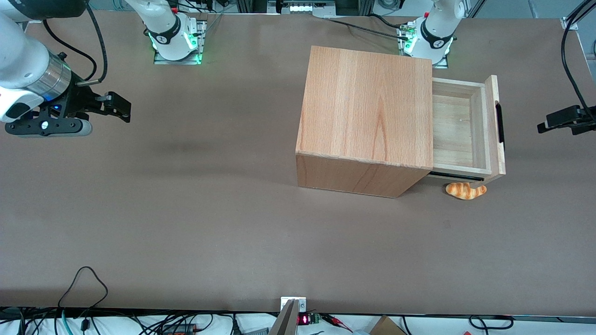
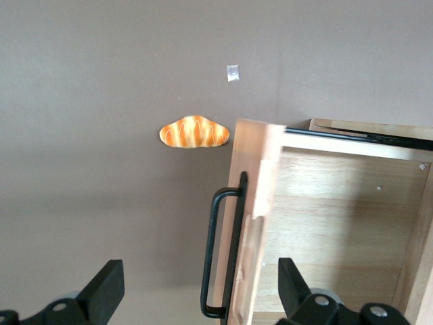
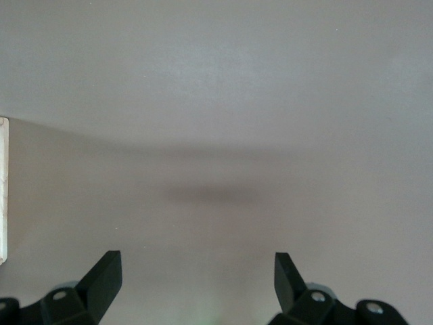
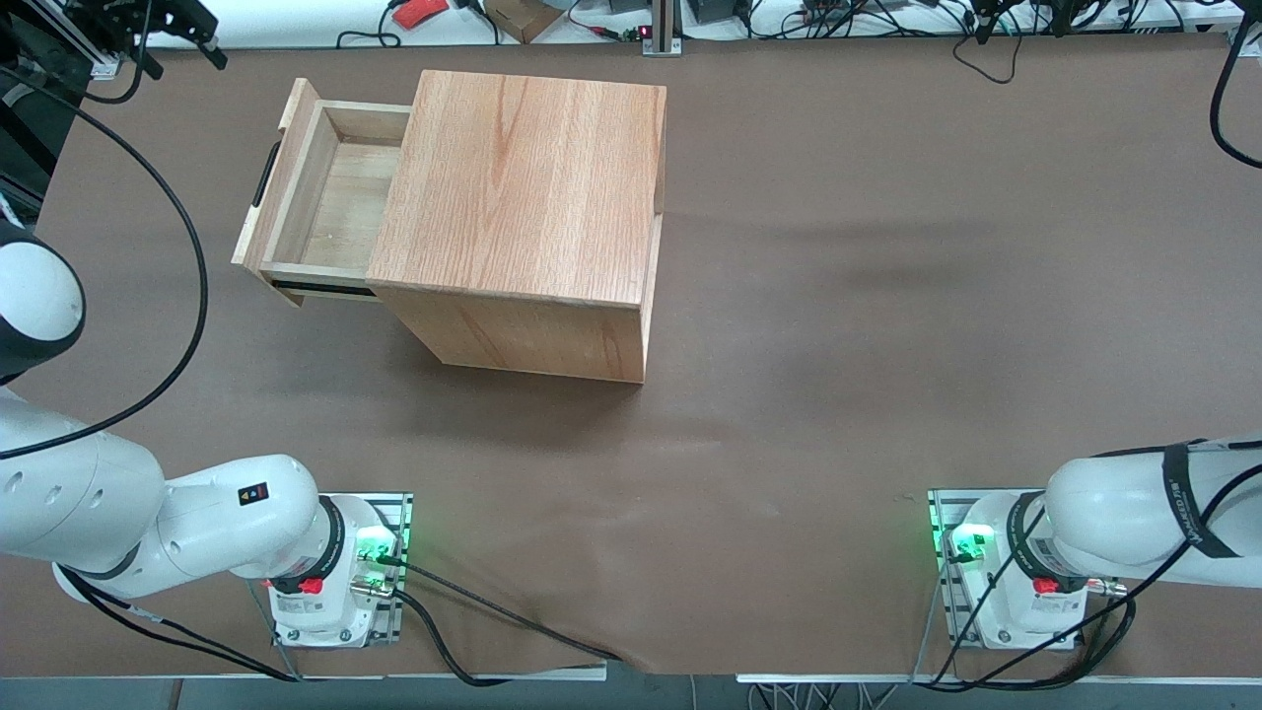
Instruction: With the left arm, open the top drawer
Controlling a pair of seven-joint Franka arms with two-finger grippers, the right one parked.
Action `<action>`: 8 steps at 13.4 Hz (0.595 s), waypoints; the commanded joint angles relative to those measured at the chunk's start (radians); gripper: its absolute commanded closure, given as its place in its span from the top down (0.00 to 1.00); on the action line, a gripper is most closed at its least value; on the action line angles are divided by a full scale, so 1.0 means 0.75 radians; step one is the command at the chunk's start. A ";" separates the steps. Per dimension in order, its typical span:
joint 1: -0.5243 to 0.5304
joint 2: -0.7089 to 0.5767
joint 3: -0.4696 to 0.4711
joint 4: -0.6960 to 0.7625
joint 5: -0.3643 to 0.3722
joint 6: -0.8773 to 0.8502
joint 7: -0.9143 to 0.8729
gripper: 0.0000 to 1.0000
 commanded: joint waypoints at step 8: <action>-0.344 -0.148 0.220 0.016 0.132 -0.023 -0.129 1.00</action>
